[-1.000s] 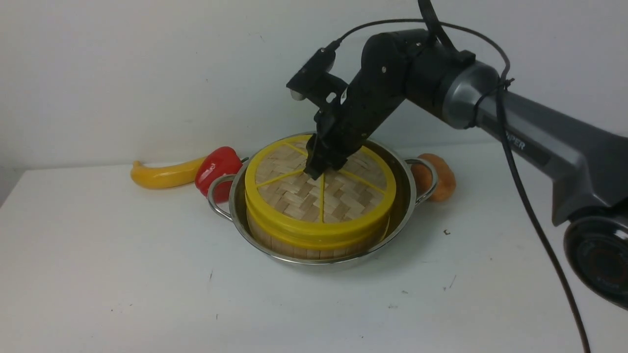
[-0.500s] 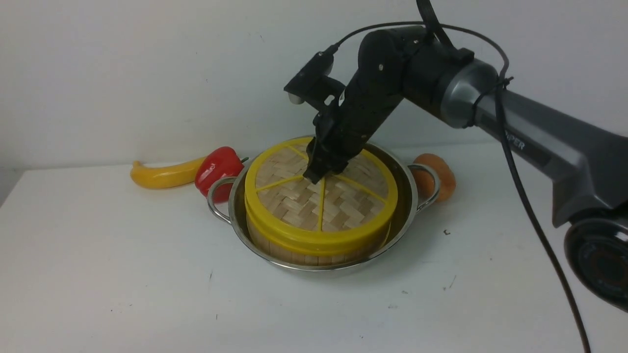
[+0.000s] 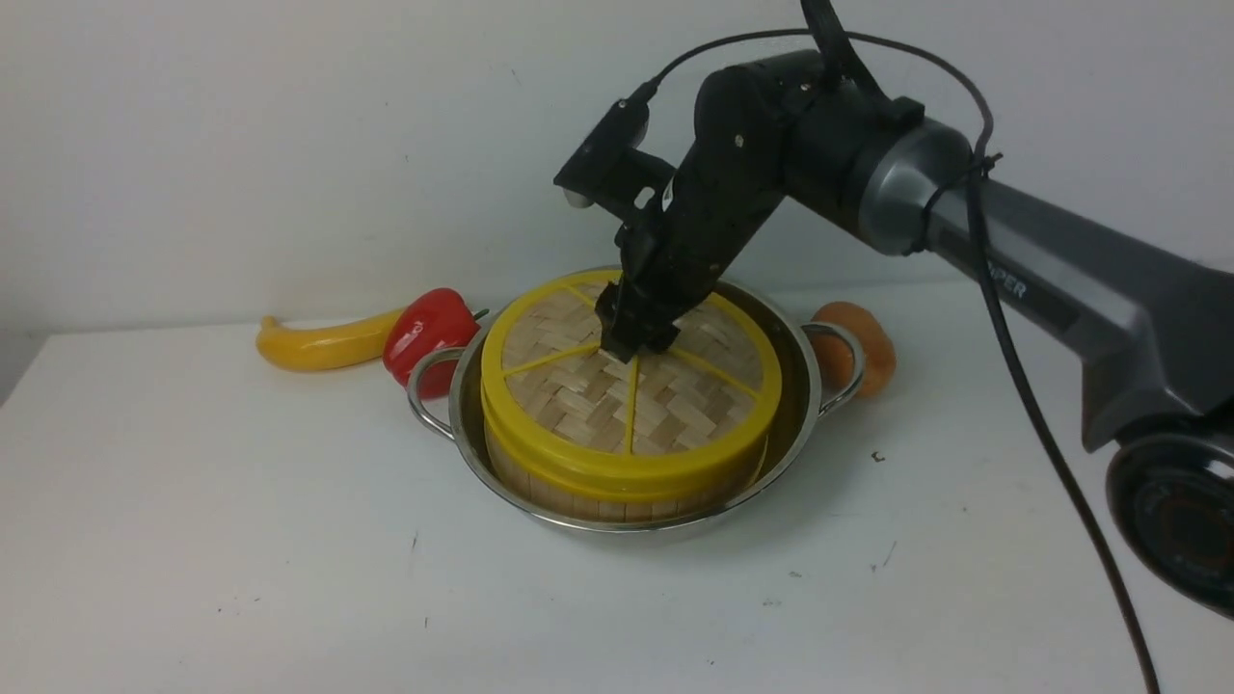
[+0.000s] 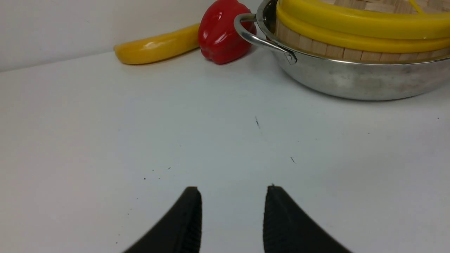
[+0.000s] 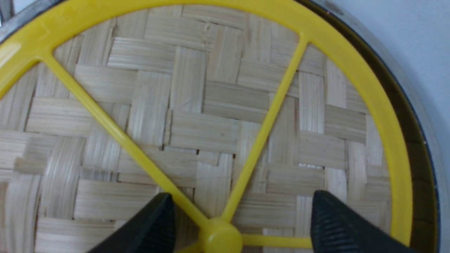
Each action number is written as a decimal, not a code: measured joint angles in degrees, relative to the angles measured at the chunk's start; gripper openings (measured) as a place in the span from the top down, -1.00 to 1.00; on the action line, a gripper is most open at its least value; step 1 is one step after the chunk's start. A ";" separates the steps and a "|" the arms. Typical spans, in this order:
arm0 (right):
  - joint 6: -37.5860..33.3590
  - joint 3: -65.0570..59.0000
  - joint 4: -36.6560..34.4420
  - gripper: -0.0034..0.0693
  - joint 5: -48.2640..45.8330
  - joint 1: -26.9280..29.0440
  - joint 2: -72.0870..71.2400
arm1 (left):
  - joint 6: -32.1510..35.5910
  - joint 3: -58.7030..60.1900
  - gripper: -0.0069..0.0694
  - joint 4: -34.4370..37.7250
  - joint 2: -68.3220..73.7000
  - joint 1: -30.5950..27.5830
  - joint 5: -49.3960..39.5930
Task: Place the steamer in the pot on the white table, and put the lid on the steamer.
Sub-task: 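Place the bamboo steamer lid onto the steamer basket in the pot with the right gripper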
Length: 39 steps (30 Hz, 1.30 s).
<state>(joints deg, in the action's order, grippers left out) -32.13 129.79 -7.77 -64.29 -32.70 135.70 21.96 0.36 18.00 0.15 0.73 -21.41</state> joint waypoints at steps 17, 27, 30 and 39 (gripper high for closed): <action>-1.92 -0.17 5.11 -0.58 2.14 -7.35 -0.43 | 0.00 0.00 0.19 0.00 0.00 0.00 0.00; -1.86 -0.17 4.18 -0.56 1.79 -8.06 0.28 | 0.00 0.00 0.19 0.00 0.00 0.00 0.00; -1.73 -0.17 3.35 -0.56 1.08 -8.81 0.29 | 0.00 0.00 0.19 0.00 0.00 0.00 0.00; -0.24 -0.12 13.23 -0.56 1.07 -12.62 0.31 | 0.00 0.00 0.19 0.00 0.00 0.00 0.00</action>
<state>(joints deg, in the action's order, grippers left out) -32.37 129.67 5.46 -63.22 -45.32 136.00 21.96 0.36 18.00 0.15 0.73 -21.41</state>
